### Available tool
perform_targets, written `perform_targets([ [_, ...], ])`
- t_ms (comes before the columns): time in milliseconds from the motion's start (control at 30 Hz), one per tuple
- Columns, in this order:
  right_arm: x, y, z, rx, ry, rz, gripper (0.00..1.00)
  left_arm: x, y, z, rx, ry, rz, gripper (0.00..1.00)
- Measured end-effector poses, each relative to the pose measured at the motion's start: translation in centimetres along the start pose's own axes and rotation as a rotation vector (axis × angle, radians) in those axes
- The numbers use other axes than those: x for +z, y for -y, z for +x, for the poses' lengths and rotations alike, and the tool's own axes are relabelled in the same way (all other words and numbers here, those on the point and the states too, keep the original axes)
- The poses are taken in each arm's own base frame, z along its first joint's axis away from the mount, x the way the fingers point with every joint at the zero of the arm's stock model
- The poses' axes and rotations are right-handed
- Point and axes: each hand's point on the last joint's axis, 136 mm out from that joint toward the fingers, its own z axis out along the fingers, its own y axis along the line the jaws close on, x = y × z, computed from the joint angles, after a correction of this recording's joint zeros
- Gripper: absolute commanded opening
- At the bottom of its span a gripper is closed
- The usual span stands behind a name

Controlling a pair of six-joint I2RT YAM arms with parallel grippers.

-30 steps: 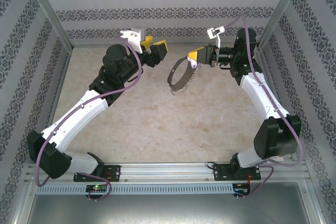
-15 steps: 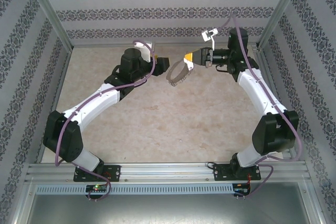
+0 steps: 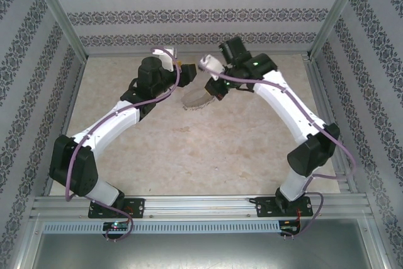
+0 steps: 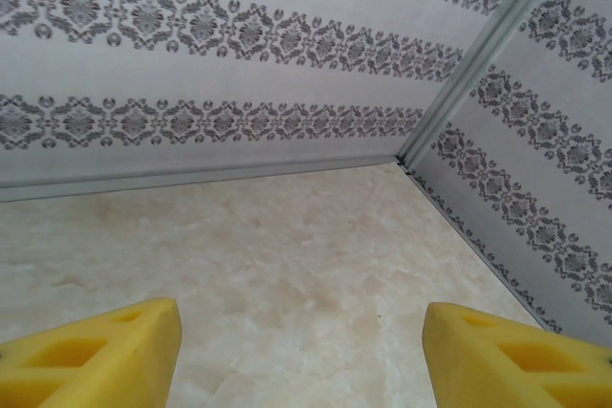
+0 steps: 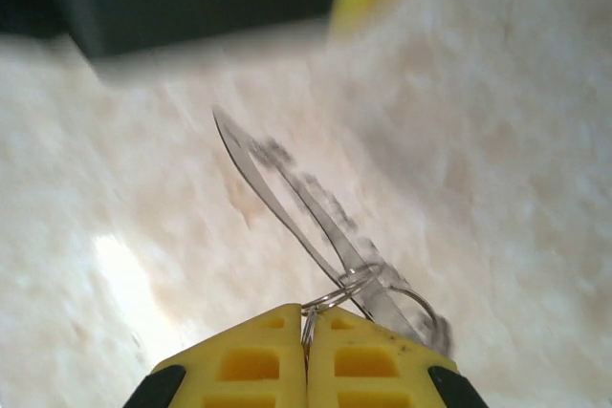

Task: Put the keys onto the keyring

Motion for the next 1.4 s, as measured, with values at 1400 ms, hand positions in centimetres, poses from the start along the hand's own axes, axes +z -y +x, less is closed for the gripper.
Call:
perform_targets([
  [1400, -6.4, 4.3, 2.2, -0.065, 0.050, 0.199, 0.00, 2.0, 5.1, 5.2, -0.083, -0.045, 0.405, 0.60],
])
